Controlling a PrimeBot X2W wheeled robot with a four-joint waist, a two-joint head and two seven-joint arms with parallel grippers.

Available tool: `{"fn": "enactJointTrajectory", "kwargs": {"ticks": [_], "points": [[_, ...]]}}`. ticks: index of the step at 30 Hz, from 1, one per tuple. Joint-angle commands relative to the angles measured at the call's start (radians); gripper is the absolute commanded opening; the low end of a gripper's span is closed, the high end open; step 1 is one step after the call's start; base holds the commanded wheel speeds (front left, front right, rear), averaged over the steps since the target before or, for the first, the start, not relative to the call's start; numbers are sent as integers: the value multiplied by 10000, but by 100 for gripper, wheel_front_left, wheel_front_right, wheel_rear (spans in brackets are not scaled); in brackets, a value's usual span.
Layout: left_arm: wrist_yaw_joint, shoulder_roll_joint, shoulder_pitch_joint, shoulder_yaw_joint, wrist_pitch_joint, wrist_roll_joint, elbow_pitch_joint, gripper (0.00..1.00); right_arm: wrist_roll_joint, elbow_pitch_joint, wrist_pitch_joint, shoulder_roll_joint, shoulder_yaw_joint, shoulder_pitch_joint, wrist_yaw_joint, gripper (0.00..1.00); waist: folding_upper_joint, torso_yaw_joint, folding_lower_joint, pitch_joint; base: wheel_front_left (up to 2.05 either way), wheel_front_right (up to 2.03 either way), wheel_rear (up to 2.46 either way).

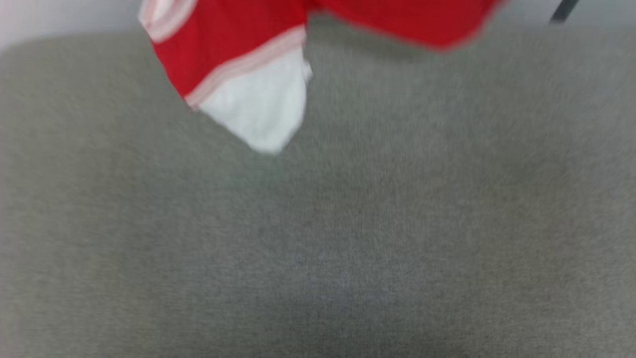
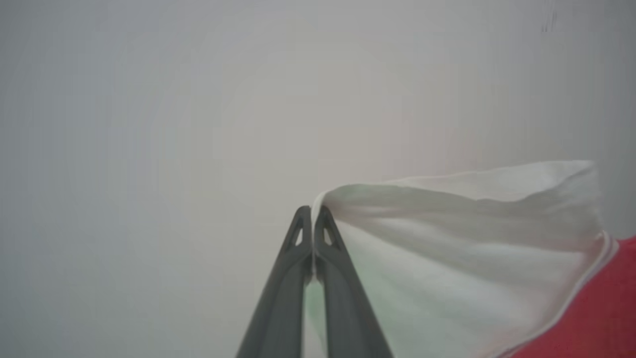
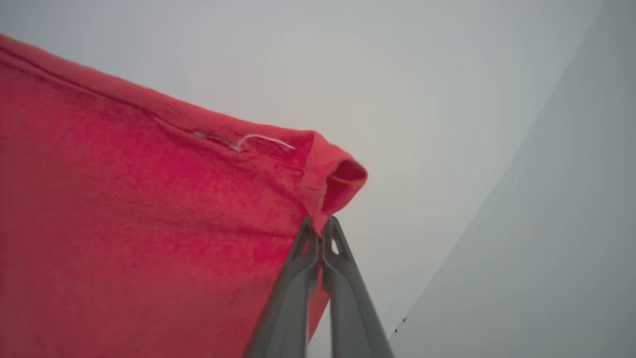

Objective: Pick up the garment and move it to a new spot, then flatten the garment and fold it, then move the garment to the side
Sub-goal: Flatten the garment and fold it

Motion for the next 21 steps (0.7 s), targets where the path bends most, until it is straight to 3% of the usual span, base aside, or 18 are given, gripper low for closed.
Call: {"fn": "enactJointTrajectory", "kwargs": {"ticks": [1,5,8,15,21], "points": [[181,-109,-410,68,-463,142,46,0,-458,183,-629,119,-201,-385,-10,0,-1,-363,0,2552,0,0,0],[576,-448,-1352,422,-1996,55,47,0,-1940,630,-2399,233,-742,-1194,-10,0,-1,-242,0,3651,0,0,0],[535,-763,-1879,759,-2942,-151,7,0,-3147,781,-3228,270,-1293,-1644,-10,0,-1,-58,0,4362,0,0,0],[370,-1183,-2426,1407,-3310,-98,-783,0,-5497,-158,-3525,341,-2949,-1478,-10,0,-1,402,0,5577,0,0,0],[350,-1375,-1263,2517,-3291,456,-2093,0,-7122,-1106,-3532,795,-4781,-395,-10,0,-1,604,0,6294,0,0,0]]}}
